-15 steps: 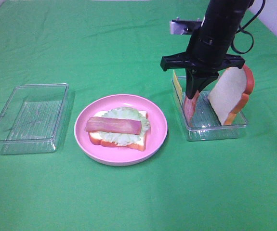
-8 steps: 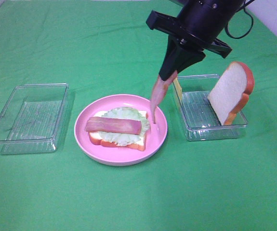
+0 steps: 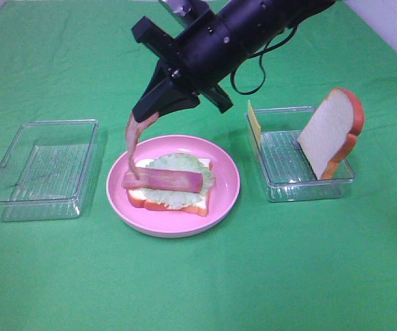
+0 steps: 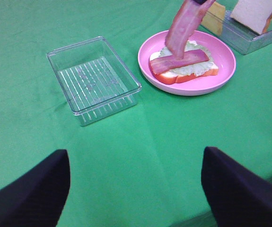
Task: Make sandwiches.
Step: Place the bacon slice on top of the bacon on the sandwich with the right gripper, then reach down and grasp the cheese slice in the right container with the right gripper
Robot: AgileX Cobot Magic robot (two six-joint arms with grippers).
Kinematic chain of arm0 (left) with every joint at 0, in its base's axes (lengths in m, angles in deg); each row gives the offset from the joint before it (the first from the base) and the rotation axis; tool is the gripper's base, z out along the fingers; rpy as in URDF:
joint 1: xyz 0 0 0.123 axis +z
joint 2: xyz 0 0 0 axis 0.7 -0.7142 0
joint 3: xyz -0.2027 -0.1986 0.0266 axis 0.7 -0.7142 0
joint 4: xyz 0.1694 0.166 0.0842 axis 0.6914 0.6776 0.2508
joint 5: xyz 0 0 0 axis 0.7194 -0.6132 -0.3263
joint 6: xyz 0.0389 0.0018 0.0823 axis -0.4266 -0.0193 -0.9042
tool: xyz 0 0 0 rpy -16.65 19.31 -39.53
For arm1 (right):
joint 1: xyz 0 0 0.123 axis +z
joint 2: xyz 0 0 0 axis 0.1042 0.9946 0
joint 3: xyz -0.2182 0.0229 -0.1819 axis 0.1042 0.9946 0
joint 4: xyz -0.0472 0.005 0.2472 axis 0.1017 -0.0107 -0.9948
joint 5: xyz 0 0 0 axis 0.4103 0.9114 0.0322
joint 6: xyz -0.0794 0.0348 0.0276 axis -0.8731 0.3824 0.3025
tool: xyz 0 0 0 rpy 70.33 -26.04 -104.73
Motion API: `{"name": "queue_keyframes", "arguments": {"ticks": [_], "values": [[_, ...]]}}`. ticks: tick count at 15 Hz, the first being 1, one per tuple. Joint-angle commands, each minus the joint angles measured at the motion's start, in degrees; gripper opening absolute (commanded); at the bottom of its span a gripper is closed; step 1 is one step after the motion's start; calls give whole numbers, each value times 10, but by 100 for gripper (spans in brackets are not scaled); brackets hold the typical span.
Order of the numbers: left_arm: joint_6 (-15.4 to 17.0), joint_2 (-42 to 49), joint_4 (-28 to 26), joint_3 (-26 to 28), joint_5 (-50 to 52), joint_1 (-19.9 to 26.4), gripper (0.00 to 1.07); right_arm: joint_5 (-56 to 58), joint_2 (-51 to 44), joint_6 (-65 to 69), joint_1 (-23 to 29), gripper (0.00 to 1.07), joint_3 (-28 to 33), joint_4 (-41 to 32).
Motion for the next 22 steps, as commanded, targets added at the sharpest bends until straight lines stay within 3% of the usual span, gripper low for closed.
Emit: {"name": "queue_keyframes", "arguments": {"ticks": [1, 5, 11, 14, 18, 22], "values": [[1, 11, 1, -1, 6, -1, 74, -50, 20, -33, 21, 0, -3, -25], [1, 11, 1, -1, 6, -1, 74, -76, 43, -3, 18, 0, -3, 15], [1, 11, 1, -1, 6, -1, 74, -113, 43, 206, 18, 2, -3, 274], [1, 11, 1, -1, 6, -1, 74, -116, 43, 238, 18, 20, -3, 312], [1, 11, 1, -1, 6, -1, 74, -81, 43, 233, 18, 63, -23, 341], [1, 11, 1, -1, 6, -1, 74, 14, 43, 249, 18, 63, -99, 418]]}}
